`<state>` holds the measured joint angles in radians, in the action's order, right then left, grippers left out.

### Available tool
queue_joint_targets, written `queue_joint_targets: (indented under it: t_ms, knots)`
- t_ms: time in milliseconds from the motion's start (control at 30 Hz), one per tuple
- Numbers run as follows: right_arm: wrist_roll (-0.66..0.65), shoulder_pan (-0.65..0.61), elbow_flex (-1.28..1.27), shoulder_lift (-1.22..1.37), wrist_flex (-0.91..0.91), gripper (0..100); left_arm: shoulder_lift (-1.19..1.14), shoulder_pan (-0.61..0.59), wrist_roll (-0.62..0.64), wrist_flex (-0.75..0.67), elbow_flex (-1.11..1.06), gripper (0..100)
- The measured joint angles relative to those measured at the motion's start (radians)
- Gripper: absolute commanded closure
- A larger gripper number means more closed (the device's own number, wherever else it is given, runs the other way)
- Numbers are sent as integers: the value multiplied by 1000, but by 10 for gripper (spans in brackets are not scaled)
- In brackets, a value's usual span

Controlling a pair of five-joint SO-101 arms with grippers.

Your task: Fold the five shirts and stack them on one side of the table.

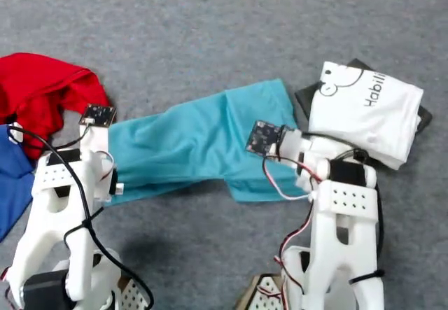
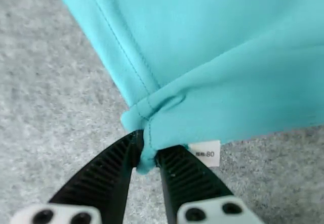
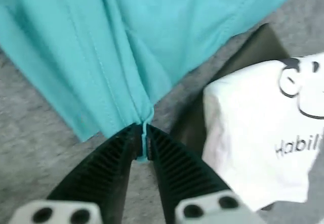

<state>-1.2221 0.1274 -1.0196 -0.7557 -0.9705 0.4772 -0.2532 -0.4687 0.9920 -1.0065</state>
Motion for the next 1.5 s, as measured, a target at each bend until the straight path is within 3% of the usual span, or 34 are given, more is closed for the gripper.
queue_joint_targets:
  t_ms: [467, 700, 900, 1033, 1200, 1400, 1500]
  knots:
    - [49, 32, -48, 0, 86, 995, 0, 2, 61, -110, -57, 982]
    - [98, 15, -71, 0, 216, 995, 0, 2, 75, -190, -94, 982]
    - [239, -104, 23, 3, 420, 995, -5, 2, 218, -199, 133, 982]
    - [361, -167, 144, 92, 605, 995, -6, 2, 308, -235, 338, 982]
    - [522, -173, 405, 339, 760, 995, -8, -5, 377, -410, 422, 982]
    - [631, -173, 859, 690, 624, 995, -81, -8, 382, -671, 422, 982]
    - [663, -173, 1071, 810, 468, 995, -141, -8, 382, -687, 422, 982]
